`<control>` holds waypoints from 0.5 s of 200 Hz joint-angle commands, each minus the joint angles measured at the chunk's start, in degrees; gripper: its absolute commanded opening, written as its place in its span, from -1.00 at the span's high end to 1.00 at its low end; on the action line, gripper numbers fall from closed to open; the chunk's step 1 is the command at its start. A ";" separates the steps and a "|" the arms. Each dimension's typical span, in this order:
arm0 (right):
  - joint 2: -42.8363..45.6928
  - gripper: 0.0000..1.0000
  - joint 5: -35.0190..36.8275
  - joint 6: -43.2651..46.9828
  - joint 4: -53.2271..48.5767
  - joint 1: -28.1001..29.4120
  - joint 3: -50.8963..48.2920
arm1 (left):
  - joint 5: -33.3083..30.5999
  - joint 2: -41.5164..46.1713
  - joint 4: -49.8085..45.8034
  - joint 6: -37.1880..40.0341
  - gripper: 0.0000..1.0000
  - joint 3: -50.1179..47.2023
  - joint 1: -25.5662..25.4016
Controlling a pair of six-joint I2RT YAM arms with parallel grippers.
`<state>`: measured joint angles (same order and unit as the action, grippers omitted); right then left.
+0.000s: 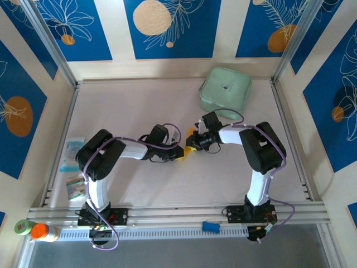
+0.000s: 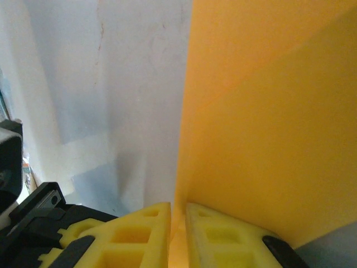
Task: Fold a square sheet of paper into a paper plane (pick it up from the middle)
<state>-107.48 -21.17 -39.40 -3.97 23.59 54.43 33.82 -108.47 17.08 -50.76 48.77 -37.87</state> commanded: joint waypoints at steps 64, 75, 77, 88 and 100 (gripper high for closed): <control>-3.15 0.68 4.16 0.94 -4.29 -0.02 0.24 | -1.71 0.80 -9.00 3.50 0.80 -0.40 0.16; -3.26 0.68 4.12 0.93 -4.46 -0.04 0.33 | -2.20 0.94 -9.60 3.88 0.80 -0.17 0.16; -3.26 0.68 4.12 0.91 -4.49 -0.04 0.37 | -2.27 1.01 -9.74 3.89 0.80 -0.10 0.16; -3.31 0.68 4.07 0.94 -4.65 -0.03 0.39 | -2.80 1.92 -10.17 3.99 0.79 0.02 0.15; -3.34 0.68 4.10 0.92 -4.85 -0.04 0.50 | -3.97 3.66 -11.17 4.21 0.75 0.33 0.10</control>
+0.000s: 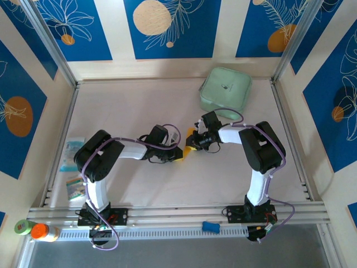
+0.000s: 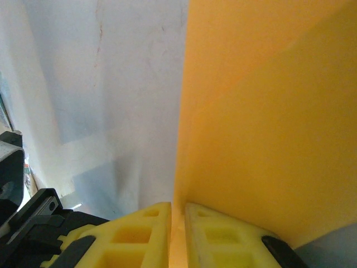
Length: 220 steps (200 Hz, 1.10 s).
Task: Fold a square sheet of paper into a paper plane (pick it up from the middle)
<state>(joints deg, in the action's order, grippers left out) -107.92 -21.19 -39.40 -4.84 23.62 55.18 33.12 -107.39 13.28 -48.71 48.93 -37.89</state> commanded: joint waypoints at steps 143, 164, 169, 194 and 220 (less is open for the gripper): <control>-4.14 0.70 4.21 0.63 -5.77 -0.15 0.99 | -5.42 2.72 -6.31 2.67 0.82 6.55 -4.68; -4.18 0.70 4.14 0.54 -5.79 -0.15 1.01 | -5.83 1.18 -7.83 3.48 0.82 7.64 -4.87; -4.21 0.70 4.16 0.55 -5.73 -0.15 0.95 | -6.00 0.91 -8.14 3.61 0.82 7.76 -4.83; -4.23 0.70 4.14 0.42 -5.79 -0.13 0.90 | -7.06 0.12 -9.55 4.32 0.82 8.03 -4.91; -4.23 0.71 4.14 0.55 -6.04 -0.15 0.81 | -7.40 -0.60 -9.98 4.68 0.83 7.52 -4.84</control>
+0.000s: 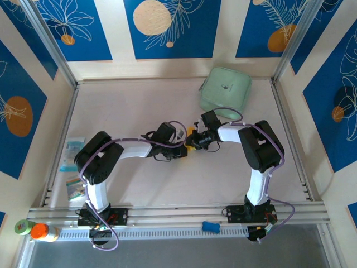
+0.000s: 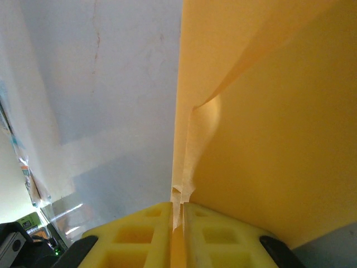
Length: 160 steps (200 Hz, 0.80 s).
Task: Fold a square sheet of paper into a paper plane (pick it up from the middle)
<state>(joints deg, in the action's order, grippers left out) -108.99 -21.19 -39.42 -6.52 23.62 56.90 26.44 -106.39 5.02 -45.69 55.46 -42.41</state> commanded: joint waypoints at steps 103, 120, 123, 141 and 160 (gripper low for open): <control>-3.47 0.71 4.49 0.63 -4.99 -0.11 -0.83 | -1.40 -2.69 -4.57 3.09 0.89 0.22 -0.35; -3.49 0.71 4.56 0.56 -5.07 -0.07 -0.73 | -1.01 -2.44 -4.57 2.89 0.88 0.18 -0.38; -3.46 0.71 4.55 0.56 -5.08 -0.14 -0.74 | -0.90 -2.36 -4.50 2.81 0.89 0.17 -0.35; -3.60 0.71 4.54 0.49 -5.08 -0.11 -0.74 | -0.65 -1.76 -4.78 2.71 0.88 0.16 -0.44; -3.72 0.71 4.58 0.48 -5.16 -0.15 -0.64 | -0.51 -1.56 -5.40 2.89 0.88 0.01 -0.53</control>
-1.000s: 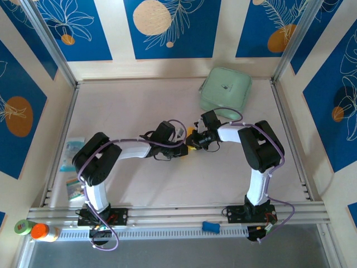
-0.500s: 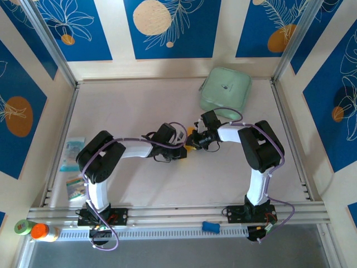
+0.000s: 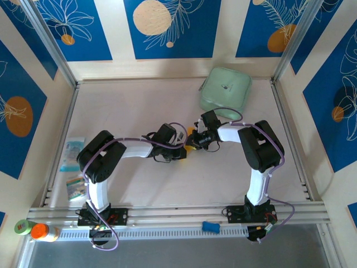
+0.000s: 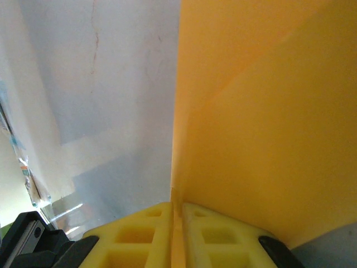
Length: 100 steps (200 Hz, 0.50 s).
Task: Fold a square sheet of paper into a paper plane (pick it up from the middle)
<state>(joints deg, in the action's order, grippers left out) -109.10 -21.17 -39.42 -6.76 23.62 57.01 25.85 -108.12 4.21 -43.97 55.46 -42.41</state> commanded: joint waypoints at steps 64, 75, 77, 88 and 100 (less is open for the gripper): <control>-3.95 0.71 4.89 0.41 -5.45 -0.15 -0.67 | -0.77 1.60 -8.73 2.17 0.88 -2.65 -1.33; -3.90 0.72 4.82 0.38 -5.50 -0.15 -0.68 | -0.77 2.51 -9.91 2.46 0.88 -3.50 -1.49; -3.90 0.72 4.82 0.35 -5.46 -0.15 -0.68 | -0.72 2.72 -10.05 2.47 0.89 -3.73 -1.52; -3.72 0.72 4.82 0.40 -5.54 -0.11 -0.67 | -0.47 4.16 -10.95 2.70 0.89 -5.05 -1.49; -3.35 0.72 4.82 0.38 -5.78 -0.04 -0.81 | -1.28 6.77 -11.22 1.99 0.89 -6.65 -1.48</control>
<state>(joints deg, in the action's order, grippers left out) -109.36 -21.23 -39.42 -7.33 23.62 57.43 25.02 -105.34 1.26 -42.89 52.77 -43.05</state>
